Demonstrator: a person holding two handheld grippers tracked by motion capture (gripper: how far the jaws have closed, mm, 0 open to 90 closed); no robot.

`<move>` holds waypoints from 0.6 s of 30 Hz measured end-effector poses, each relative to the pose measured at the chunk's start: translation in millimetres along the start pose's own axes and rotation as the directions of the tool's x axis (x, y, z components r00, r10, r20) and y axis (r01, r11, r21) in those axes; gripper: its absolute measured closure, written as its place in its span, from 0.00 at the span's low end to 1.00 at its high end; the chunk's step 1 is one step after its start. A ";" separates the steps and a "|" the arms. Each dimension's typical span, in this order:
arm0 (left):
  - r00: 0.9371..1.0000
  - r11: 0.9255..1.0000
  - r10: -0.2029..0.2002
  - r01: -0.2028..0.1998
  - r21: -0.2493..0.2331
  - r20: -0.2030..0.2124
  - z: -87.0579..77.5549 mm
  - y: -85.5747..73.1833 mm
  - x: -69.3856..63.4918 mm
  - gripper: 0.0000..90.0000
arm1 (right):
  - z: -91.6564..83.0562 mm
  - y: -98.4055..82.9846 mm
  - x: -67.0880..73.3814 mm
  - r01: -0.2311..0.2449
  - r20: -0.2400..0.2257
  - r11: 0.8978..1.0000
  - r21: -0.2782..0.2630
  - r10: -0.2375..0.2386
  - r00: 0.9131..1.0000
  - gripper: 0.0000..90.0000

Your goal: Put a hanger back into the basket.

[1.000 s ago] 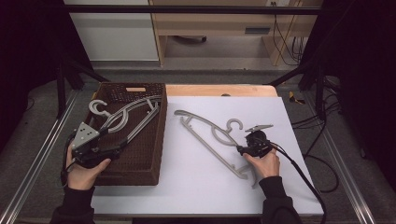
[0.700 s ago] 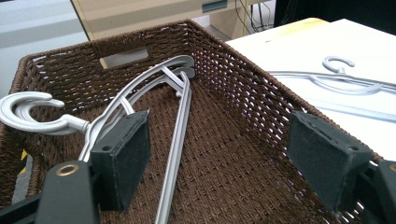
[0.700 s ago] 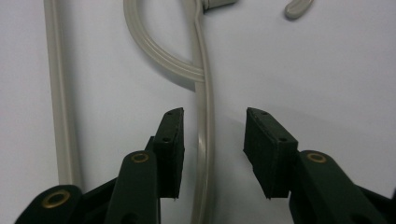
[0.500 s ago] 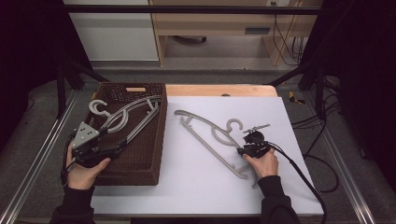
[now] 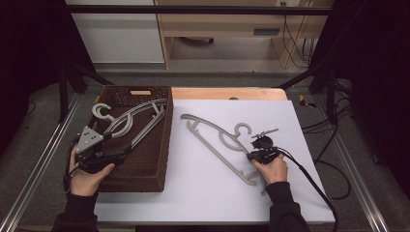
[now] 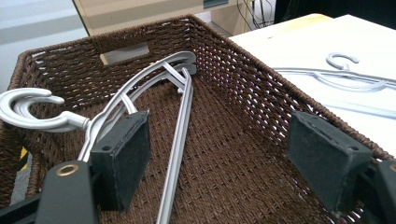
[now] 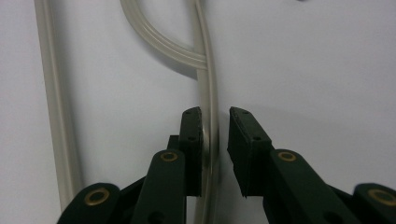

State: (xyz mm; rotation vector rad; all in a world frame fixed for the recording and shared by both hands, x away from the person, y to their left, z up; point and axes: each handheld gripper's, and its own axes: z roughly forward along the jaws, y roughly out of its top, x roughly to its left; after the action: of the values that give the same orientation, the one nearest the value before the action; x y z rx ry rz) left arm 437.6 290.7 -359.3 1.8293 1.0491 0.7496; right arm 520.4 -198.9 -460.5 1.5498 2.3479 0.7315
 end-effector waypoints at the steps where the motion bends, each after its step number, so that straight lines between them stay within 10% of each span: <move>1: 1.000 1.000 0.004 -0.004 0.001 0.000 0.0 0.1 0.0 0.24 | 0.1 0.3 0.6 -0.004 0.001 1.000 0.002 0.004 1.000 0.84; 18: 1.000 1.000 0.002 -0.002 0.005 -0.006 0.4 -0.6 1.2 0.24 | -0.3 1.1 -1.4 0.020 0.005 1.000 0.008 -0.020 1.000 0.91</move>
State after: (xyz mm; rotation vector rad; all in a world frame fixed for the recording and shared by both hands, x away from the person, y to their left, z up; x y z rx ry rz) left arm 438.3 291.7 -359.9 1.8334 1.0537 0.7552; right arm 521.8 -199.9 -459.8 1.5279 2.3622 0.7139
